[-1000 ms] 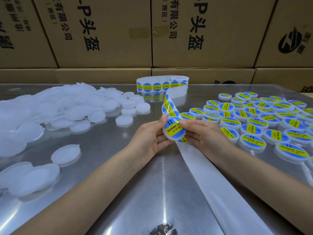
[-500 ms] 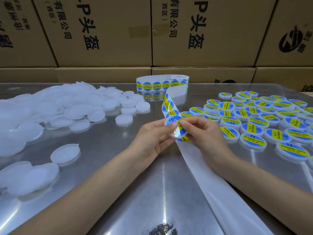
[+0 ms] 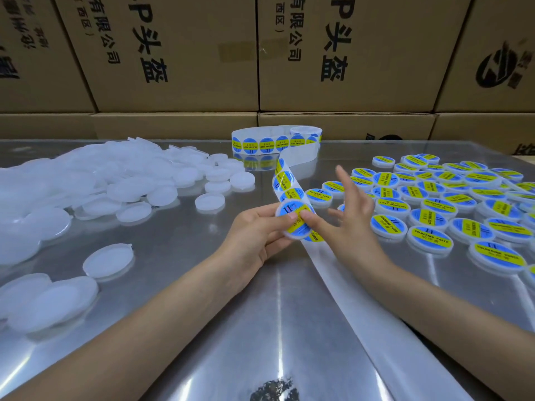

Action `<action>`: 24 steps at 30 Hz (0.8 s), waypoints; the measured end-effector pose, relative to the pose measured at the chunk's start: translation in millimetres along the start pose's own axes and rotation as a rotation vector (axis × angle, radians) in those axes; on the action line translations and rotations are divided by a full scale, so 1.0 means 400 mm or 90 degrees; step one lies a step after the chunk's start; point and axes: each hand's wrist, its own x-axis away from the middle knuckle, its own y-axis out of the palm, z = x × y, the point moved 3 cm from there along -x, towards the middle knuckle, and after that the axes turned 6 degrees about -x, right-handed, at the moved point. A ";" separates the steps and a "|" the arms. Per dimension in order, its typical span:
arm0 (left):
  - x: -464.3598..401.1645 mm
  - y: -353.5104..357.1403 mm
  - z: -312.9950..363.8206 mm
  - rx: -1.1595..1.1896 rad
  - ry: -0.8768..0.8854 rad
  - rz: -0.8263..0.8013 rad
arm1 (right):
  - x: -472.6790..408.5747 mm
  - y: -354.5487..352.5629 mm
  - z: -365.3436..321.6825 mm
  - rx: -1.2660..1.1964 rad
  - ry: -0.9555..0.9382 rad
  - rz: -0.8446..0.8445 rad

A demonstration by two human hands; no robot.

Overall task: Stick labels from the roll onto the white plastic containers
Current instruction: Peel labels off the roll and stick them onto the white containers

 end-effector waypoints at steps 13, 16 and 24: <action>0.010 0.031 0.006 -0.091 0.004 0.036 | 0.000 0.025 0.000 -0.023 0.054 -0.128; 0.011 0.041 0.009 -0.147 0.061 -0.007 | -0.001 0.016 -0.003 -0.009 0.073 -0.086; 0.009 0.020 0.010 -0.182 0.114 0.074 | -0.001 0.027 0.008 -0.056 0.091 -0.118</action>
